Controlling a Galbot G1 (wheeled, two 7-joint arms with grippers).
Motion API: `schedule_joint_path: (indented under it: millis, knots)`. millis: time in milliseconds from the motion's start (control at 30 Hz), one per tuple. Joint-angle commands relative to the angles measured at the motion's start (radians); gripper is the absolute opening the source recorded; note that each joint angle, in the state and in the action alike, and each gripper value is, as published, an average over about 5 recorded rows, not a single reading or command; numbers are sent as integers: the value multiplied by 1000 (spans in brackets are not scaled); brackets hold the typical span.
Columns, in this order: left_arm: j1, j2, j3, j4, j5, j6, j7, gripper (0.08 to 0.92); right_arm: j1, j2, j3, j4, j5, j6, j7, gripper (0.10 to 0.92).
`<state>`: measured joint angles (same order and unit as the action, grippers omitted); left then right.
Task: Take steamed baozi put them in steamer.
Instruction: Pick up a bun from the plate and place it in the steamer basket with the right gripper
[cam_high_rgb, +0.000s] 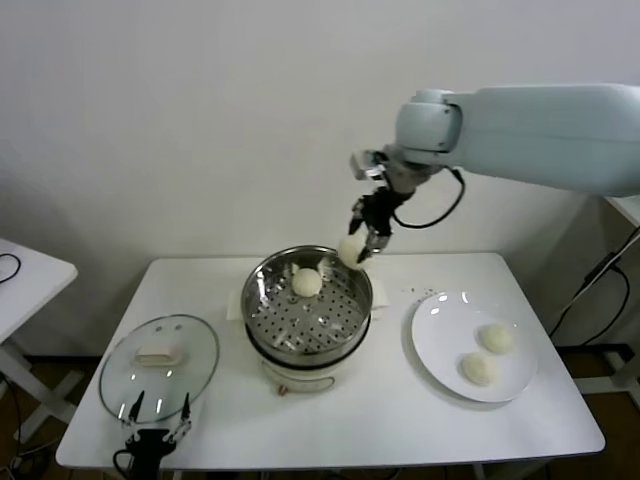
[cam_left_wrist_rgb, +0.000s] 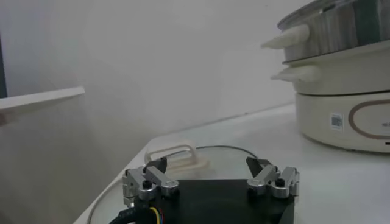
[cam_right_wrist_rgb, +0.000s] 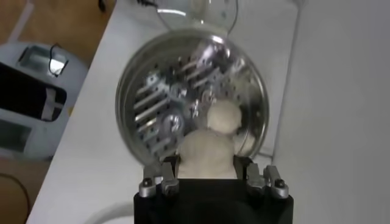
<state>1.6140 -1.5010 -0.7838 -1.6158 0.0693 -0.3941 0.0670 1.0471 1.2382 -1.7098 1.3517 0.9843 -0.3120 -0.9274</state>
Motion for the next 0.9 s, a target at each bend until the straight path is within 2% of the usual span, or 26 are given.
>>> schedule_joint_path:
  millis: [33,267,633,900]
  knots:
    - [1,-2,-1,-1,1,-1,1,823,-194,209,99,-140,29,-56,48,608]
    - [5,-4,-8,-2,1,0,1,823,-308,257,99,-252,-75,-36,31,607]
    - [5,-8,-13,11,10,-4,1,823,-370,276,74,-278,-160,-16,21,605]
    - [-1,-8,-11,17,14,-4,1,823,-403,297,86,-310,-169,-15,34,605]
